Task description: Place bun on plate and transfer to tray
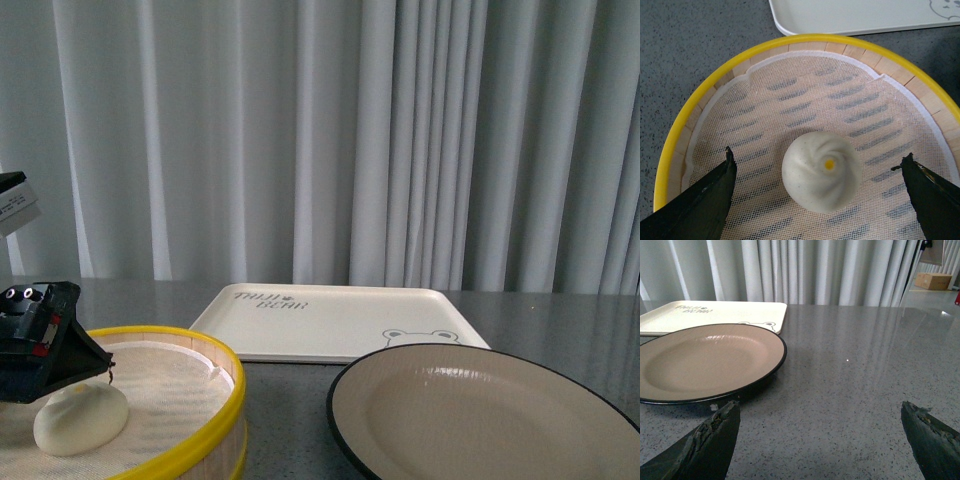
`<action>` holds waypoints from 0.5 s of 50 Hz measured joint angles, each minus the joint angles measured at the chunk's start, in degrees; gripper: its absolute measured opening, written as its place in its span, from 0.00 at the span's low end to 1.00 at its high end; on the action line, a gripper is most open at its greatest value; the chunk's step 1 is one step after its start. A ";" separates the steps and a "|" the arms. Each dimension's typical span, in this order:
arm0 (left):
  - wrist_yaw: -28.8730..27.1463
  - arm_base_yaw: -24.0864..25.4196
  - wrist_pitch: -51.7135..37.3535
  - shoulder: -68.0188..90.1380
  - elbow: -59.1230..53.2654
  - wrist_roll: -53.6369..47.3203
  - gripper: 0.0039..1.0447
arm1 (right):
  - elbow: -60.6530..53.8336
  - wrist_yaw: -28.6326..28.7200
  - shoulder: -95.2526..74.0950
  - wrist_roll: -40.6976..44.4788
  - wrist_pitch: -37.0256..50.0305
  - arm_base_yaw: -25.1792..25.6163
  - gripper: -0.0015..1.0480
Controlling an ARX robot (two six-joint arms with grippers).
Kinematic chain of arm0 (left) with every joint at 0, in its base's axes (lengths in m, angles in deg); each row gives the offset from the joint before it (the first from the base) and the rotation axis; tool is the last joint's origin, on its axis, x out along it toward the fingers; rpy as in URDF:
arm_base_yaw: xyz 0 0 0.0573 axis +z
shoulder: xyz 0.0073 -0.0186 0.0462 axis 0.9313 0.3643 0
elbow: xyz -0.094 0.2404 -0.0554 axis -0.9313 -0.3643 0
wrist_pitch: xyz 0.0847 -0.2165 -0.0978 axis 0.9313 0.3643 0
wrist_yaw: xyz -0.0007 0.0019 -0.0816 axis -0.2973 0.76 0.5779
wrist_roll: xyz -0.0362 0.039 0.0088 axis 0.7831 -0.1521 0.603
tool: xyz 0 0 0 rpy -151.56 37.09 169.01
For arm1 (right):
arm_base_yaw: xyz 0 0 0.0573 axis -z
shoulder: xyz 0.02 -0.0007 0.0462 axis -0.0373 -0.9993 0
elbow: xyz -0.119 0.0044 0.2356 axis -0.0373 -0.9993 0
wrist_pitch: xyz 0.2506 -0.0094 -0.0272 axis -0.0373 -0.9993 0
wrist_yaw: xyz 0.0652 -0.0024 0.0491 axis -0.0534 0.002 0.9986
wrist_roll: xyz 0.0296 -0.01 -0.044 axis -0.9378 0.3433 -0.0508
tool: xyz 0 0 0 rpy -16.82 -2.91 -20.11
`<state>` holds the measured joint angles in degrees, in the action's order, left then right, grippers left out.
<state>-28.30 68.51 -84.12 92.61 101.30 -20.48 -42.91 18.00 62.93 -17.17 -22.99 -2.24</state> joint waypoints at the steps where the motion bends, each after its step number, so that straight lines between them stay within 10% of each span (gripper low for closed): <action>1: -0.44 -0.04 -0.20 0.28 0.00 0.07 0.94 | 0.00 0.02 0.00 0.00 0.00 0.00 0.92; 25: -4.17 -2.25 -3.98 4.02 0.00 -1.75 0.94 | 0.00 0.00 0.00 0.00 0.00 0.00 0.92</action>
<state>-32.47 66.26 -88.09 96.63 101.30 -22.23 -42.91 18.00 62.93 -17.17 -22.99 -2.24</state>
